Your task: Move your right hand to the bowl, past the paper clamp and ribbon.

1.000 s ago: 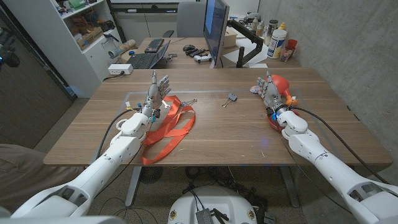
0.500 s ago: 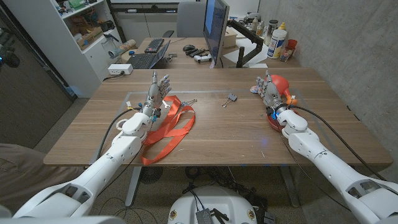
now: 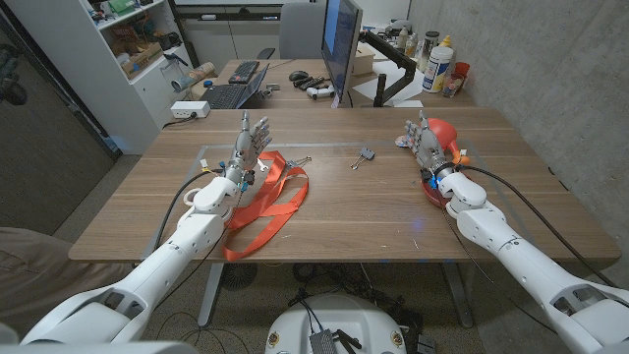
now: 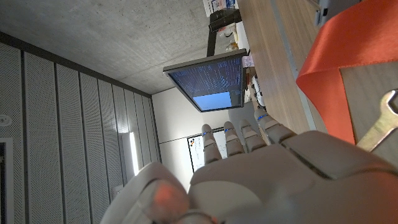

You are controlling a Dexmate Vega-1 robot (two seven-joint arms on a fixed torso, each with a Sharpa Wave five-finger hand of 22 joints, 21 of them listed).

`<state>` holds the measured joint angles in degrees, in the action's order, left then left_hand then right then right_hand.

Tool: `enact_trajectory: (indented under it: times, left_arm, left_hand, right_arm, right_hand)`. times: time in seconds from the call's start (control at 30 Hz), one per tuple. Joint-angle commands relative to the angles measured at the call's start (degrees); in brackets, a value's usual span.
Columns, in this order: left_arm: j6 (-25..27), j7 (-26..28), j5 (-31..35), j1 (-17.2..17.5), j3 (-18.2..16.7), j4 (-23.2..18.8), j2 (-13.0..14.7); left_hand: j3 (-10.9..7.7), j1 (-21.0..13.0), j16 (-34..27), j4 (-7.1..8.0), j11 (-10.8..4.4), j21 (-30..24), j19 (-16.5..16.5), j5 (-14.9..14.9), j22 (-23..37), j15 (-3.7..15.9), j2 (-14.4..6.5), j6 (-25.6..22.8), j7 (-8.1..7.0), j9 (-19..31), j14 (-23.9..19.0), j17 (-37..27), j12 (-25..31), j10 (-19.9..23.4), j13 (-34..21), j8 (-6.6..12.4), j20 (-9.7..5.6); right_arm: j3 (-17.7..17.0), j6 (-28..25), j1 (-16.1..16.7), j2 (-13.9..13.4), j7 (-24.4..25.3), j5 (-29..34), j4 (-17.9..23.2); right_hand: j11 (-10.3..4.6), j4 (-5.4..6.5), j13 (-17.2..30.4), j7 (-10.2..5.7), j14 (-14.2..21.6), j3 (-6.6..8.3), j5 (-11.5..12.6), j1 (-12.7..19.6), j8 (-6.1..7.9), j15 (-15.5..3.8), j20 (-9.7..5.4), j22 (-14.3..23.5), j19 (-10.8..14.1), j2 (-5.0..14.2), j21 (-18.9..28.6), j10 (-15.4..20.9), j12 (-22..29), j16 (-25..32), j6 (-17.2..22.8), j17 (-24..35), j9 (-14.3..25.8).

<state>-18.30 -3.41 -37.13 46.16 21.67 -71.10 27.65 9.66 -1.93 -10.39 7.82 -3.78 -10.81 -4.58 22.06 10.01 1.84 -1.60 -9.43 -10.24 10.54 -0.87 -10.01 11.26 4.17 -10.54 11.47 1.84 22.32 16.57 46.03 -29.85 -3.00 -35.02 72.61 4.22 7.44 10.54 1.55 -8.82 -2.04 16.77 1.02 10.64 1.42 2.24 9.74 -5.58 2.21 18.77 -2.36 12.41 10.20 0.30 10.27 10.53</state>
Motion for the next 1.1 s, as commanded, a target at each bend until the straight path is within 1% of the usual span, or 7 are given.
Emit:
enact_trajectory:
  times: [0.03, 0.13, 0.23, 0.57, 0.7, 0.97, 1.1]
  left_arm:
    - [0.0, 0.1, -0.1, 0.4, 0.0, -0.6, 0.1]
    - [0.1, 0.1, -0.2, 0.6, -0.1, -0.8, 0.3]
    - [-0.1, 0.0, -0.2, 0.6, -0.2, -0.7, 0.3]
    - [-0.4, -0.3, -0.1, 0.3, -0.2, -0.5, 0.4]
    - [-0.3, -0.6, -0.2, 0.3, 0.0, -0.5, 0.4]
    - [-0.1, -0.5, -0.1, 0.2, 0.0, -0.6, 0.4]
    - [-0.1, -0.2, 0.0, 0.2, -0.1, -0.7, 0.5]
  left_hand:
    - [0.71, -0.6, -0.2, -0.03, 0.06, -0.4, -0.5, 0.2, 0.2, 3.36, 0.2, 0.9, -0.17, 0.2, 0.2, -0.2, 0.2, 0.3, -0.2, -0.31, -0.32]
    - [0.82, -0.7, -0.2, -0.05, -0.02, -0.4, -0.5, 0.3, 0.2, 3.39, 0.1, 2.3, -0.35, 0.2, 0.2, -0.2, 0.1, 0.1, -0.2, -0.84, -0.31]
    - [0.85, -0.7, -0.2, -0.06, 0.03, -0.4, -0.5, 0.3, 0.2, 3.38, 0.1, 2.4, -0.41, 0.2, 0.2, -0.2, 0.1, 0.0, -0.2, -0.83, -0.32]
    - [0.98, -0.7, -0.2, -0.07, 0.07, -0.4, -0.5, 0.3, 0.2, 3.32, 0.0, 2.5, -0.41, 0.3, 0.3, -0.2, 0.1, 0.0, -0.2, -0.75, -0.34]
    - [1.02, -0.7, -0.2, -0.07, 0.09, -0.4, -0.5, 0.3, 0.2, 3.25, 0.0, 2.4, -0.32, 0.3, 0.3, -0.2, 0.1, 0.0, -0.2, -0.69, -0.34]
    - [1.13, -0.8, -0.2, -0.08, 0.08, -0.4, -0.5, 0.3, 0.2, 3.28, 0.0, 2.0, -0.05, 0.3, 0.3, -0.2, 0.1, 0.0, -0.2, -0.47, -0.36]
    - [1.17, -0.8, -0.2, -0.08, 0.03, -0.4, -0.5, 0.3, 0.2, 3.21, 0.0, 1.9, 0.01, 0.3, 0.3, -0.2, 0.1, 0.0, -0.2, -0.42, -0.38]
  right_arm:
    - [0.5, -1.0, 0.8, -1.7, 2.1, 2.3, 2.9]
    - [0.6, -1.3, 0.9, -2.2, 2.7, 3.0, 3.4]
    - [0.7, -0.7, 0.8, -2.3, 2.8, 3.7, 3.3]
    - [1.3, -2.5, 1.4, -4.0, 5.9, 7.2, 6.4]
    - [1.2, -3.7, 2.1, -4.9, 7.7, 8.5, 8.1]
    - [1.5, -9.1, 3.3, -7.3, 13.4, 13.1, 13.0]
    - [1.5, -10.0, 3.6, -7.9, 14.4, 14.2, 14.0]
  right_hand:
    - [0.57, 0.07, 0.2, 0.10, -0.5, -0.42, 0.3, 0.0, 0.05, 0.15, -0.28, 0.3, -0.5, 0.78, -0.3, -0.3, -0.1, 0.3, -0.5, 0.1, 0.2]
    - [0.59, 0.07, 0.2, 0.08, -0.6, -0.44, 0.4, 0.0, 0.06, 0.11, -0.25, 0.3, -0.6, 0.80, -0.4, -0.4, -0.1, 0.3, -0.5, 0.1, 0.2]
    - [0.43, 0.07, 0.2, 0.09, -0.8, -0.47, 0.4, 0.0, 0.03, -0.01, -0.40, 0.3, -0.8, 0.85, -0.6, -0.6, -0.2, 0.2, -0.6, 0.1, 0.2]
    - [0.05, 0.05, 0.1, -0.03, -1.0, -0.51, 0.4, 0.0, 0.09, -0.25, -0.53, 0.3, -0.9, 1.00, -0.9, -0.5, -0.1, 0.2, -0.6, 0.1, 0.1]
    - [-0.54, 0.02, 0.1, -0.09, -1.1, -0.54, 0.4, 0.1, 0.11, -0.59, -0.60, 0.3, -1.1, 1.06, -1.1, -0.4, -0.1, 0.2, -0.6, 0.1, 0.1]
    - [-0.71, -0.06, 0.1, -0.18, -2.0, -0.62, 0.5, 0.2, 0.22, -1.08, -0.69, 0.4, -1.5, 1.15, -1.6, -0.2, 0.0, -0.1, -0.4, 0.1, 0.1]
    - [-0.82, -0.11, 0.1, -0.30, -2.1, -0.66, 0.6, 0.2, 0.35, -1.08, -0.67, 0.4, -1.6, 1.14, -1.8, 0.0, 0.1, 0.0, -0.1, 0.1, 0.1]
